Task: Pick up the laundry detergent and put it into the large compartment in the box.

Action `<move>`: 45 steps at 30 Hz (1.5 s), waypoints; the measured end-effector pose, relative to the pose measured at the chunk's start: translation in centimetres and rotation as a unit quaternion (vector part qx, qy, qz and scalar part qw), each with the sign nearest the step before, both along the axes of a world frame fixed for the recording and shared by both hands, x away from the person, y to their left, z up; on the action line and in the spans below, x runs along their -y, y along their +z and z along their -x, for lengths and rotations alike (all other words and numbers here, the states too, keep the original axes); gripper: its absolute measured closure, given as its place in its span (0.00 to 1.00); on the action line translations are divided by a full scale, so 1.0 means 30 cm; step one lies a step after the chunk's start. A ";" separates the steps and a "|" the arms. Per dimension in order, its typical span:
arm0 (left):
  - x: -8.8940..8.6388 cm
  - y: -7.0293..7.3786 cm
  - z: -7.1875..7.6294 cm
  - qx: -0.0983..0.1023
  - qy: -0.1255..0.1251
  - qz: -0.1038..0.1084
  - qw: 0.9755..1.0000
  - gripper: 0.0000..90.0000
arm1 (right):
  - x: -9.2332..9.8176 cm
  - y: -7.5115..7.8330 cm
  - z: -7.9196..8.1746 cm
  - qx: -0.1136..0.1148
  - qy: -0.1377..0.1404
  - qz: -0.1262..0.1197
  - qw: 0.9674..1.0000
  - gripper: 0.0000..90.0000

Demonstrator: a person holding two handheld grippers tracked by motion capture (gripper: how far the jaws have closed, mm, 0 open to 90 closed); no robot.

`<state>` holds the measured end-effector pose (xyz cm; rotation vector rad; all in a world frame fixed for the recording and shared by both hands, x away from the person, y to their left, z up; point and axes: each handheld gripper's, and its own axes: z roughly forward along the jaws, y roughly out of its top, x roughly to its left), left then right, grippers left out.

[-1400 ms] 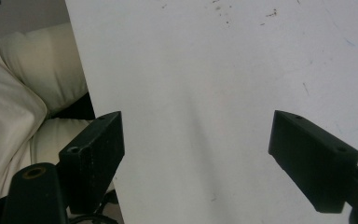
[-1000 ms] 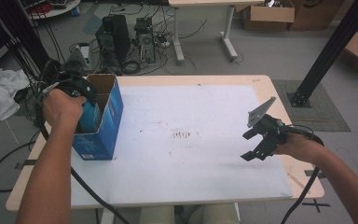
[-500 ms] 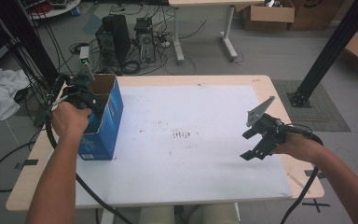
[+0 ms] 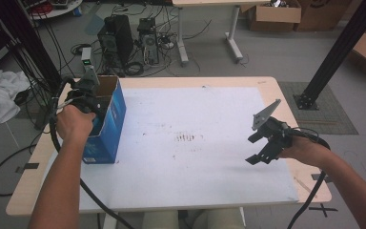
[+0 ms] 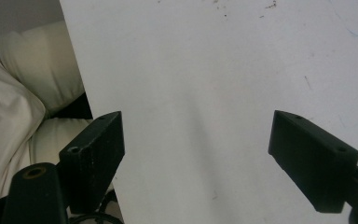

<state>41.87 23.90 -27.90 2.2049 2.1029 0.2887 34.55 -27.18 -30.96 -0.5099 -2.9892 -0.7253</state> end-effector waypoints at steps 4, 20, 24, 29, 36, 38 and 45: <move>-0.003 -0.001 0.002 0.000 0.002 -0.001 1.000 0.41 | 0.001 -0.002 0.001 0.000 0.000 -0.003 1.000 0.20; -0.016 0.005 0.010 0.008 0.008 0.009 1.000 0.37 | 0.002 -0.001 0.004 -0.001 0.000 -0.002 1.000 0.20; -0.018 0.007 0.011 0.011 0.008 0.012 1.000 0.37 | 0.001 0.000 0.003 0.000 0.002 -0.002 1.000 0.20; -0.016 0.009 0.011 0.015 0.009 0.012 1.000 0.35 | 0.000 0.000 0.005 -0.002 0.002 -0.002 1.000 0.20; -0.016 0.017 0.012 0.024 0.011 0.011 1.000 0.34 | 0.003 -0.001 0.006 -0.002 0.001 -0.001 1.000 0.20; -0.015 0.020 0.012 0.026 0.012 0.010 1.000 0.32 | 0.003 0.000 0.006 -0.001 0.001 -0.001 1.000 0.20; -0.021 0.029 0.018 0.031 0.012 0.009 0.999 0.31 | 0.002 0.000 0.007 0.000 0.002 -0.001 1.000 0.20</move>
